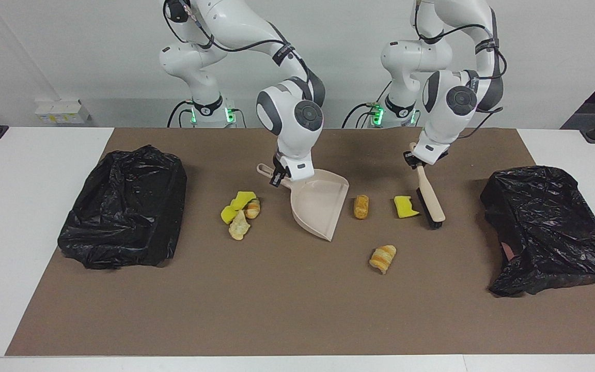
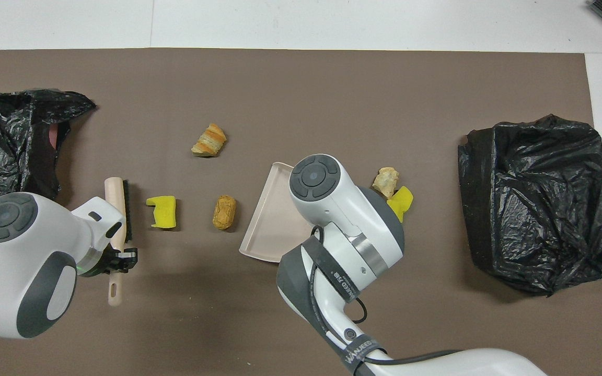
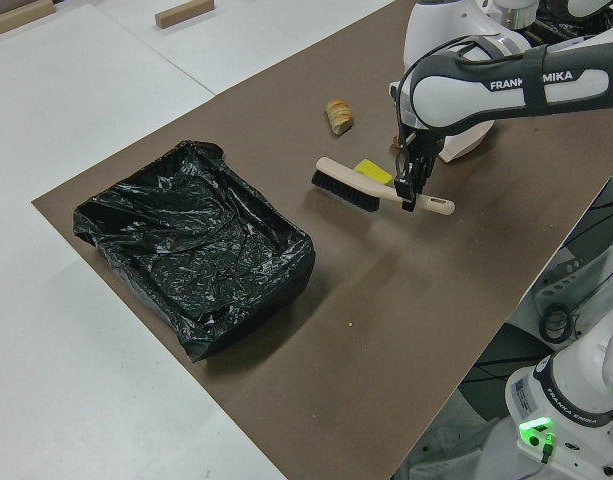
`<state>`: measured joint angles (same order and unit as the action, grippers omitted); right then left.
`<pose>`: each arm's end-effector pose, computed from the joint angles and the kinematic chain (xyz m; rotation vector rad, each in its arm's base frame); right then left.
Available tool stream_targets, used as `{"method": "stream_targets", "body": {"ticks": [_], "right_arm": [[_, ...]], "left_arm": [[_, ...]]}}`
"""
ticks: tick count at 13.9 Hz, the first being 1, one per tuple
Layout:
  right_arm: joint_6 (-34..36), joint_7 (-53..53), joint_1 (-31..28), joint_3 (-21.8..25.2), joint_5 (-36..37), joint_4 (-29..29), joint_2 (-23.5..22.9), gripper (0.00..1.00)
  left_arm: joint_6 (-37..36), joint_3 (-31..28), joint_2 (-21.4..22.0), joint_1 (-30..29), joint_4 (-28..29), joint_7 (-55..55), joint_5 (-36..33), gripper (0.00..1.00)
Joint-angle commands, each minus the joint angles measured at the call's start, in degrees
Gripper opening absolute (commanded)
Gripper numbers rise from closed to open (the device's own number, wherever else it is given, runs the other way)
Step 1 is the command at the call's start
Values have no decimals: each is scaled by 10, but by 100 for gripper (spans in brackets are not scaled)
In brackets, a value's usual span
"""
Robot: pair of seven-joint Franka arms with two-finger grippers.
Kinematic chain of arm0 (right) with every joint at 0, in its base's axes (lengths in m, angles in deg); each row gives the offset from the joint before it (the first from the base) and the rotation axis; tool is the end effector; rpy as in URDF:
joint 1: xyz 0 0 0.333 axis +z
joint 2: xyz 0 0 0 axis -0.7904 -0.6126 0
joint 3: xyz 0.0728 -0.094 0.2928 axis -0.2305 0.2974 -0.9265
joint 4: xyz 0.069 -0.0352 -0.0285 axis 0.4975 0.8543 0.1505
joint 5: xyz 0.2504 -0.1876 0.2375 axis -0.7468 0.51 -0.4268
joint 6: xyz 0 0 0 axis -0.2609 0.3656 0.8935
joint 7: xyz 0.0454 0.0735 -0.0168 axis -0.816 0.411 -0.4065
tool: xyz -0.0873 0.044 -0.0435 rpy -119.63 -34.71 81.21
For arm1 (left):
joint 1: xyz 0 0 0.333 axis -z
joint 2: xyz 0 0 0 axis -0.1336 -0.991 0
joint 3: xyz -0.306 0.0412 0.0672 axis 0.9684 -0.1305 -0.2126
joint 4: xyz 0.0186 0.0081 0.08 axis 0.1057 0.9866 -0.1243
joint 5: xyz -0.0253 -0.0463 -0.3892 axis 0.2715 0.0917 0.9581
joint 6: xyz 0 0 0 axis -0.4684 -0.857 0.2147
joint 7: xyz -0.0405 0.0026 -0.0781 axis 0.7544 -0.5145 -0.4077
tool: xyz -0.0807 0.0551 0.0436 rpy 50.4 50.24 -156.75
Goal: Sweep and dump trash in bin
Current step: 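Sweep bread and sponge into the dustpan with the left gripper's brush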
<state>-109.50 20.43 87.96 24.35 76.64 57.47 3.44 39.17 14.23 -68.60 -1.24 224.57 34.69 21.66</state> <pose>0.4995 0.3405 0.3562 2.5062 1.6600 -0.4610 0.4354 -0.1020 0.3618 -3.0360 -0.0492 0.3089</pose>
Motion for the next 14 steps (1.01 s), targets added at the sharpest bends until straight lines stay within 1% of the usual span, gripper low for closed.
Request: {"method": "stream_targets", "body": {"ticks": [1,3,5,7,8,10,12,13,14], "right_arm": [[-16,15,3,-4,2,32,20,0],[-17,18,3,-4,2,33,20,0],[-17,18,3,-4,2,33,21,0],[-17,18,2,-4,2,34,21,0],[-17,19,2,-4,2,35,21,0],[-17,19,2,-4,2,37,22,0],[-17,19,2,-4,2,37,22,0],[-17,19,2,-4,2,37,22,0],[-17,19,2,-4,2,37,22,0]], "left_arm": [[28,22,-15,42,8,11,1,0],[62,67,-18,45,4,5,30,0],[80,124,-22,45,-1,-1,76,0],[74,178,-22,45,-16,-1,83,0],[66,193,-24,45,-27,-1,92,0],[37,192,-35,45,-68,-2,132,0],[-21,187,-54,31,-122,-5,135,0],[-32,187,-70,21,-142,-7,129,0],[-30,180,-77,11,-148,-10,128,0]]}}
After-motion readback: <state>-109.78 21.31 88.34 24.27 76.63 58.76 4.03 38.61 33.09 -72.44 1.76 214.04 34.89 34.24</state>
